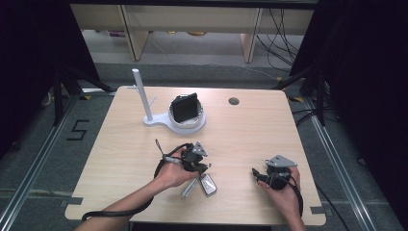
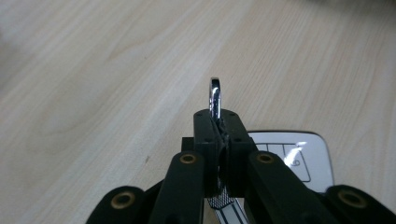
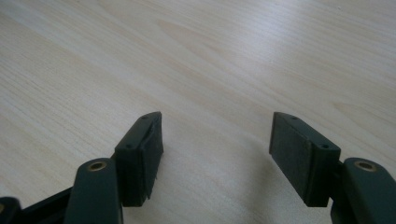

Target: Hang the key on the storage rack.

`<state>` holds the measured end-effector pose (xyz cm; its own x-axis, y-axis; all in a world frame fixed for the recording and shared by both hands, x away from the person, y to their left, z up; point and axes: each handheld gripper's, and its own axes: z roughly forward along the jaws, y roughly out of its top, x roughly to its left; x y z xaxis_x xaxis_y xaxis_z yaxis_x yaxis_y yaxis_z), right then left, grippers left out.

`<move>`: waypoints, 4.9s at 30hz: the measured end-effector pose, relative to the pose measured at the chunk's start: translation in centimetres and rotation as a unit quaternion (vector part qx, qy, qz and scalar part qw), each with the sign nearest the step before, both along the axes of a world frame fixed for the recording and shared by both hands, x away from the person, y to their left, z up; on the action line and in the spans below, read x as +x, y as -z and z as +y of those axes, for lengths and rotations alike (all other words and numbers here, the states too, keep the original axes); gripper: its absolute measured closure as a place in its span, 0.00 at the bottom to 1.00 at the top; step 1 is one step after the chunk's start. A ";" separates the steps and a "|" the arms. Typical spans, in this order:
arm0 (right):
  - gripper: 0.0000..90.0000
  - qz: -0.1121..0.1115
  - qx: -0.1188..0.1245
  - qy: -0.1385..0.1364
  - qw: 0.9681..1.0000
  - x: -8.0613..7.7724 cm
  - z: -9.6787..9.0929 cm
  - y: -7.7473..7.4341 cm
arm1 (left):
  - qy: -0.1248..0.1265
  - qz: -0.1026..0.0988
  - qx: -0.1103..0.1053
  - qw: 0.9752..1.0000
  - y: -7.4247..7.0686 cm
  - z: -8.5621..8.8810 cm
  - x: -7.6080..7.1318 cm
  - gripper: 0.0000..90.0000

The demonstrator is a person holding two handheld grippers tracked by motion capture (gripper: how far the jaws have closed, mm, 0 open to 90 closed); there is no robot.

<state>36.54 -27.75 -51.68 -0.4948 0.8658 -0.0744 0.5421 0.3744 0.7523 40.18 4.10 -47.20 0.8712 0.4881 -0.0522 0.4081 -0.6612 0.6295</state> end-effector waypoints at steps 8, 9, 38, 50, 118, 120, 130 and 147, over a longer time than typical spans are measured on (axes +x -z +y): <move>0.40 -0.006 -0.004 -0.001 1.000 0.0 0.1 0.0 | -0.022 -0.034 -0.051 0.998 -1.7 2.5 -0.7 0.96; 0.40 -0.006 -0.003 -0.001 1.000 0.0 0.1 0.0 | -0.029 -0.036 -0.057 0.997 -1.9 2.8 -0.7 0.96; 0.40 -0.010 -0.005 0.009 1.000 -0.1 0.1 0.1 | -0.221 -0.131 -0.083 0.963 -6.5 15.9 1.9 0.96; 0.40 -0.010 -0.002 0.013 1.000 -0.1 0.2 0.1 | -0.338 -0.144 -0.085 0.926 -8.3 20.6 4.8 0.96; 0.40 -0.010 -0.006 0.009 1.000 -0.1 0.1 0.1 | -0.317 -0.088 -0.268 0.905 -10.5 25.6 10.5 0.96; 0.40 -0.011 -0.010 0.004 1.000 0.0 0.0 0.0 | -0.317 -0.087 -0.270 0.905 -10.5 25.6 10.5 0.96; 0.40 -0.011 -0.007 0.008 1.000 -0.1 0.1 0.1 | -0.294 -0.055 -0.302 0.905 -10.1 26.4 11.5 0.96; 0.40 -0.011 -0.011 0.005 1.000 0.0 0.0 0.0 | -0.291 -0.086 -0.321 0.897 -10.5 27.3 10.4 0.96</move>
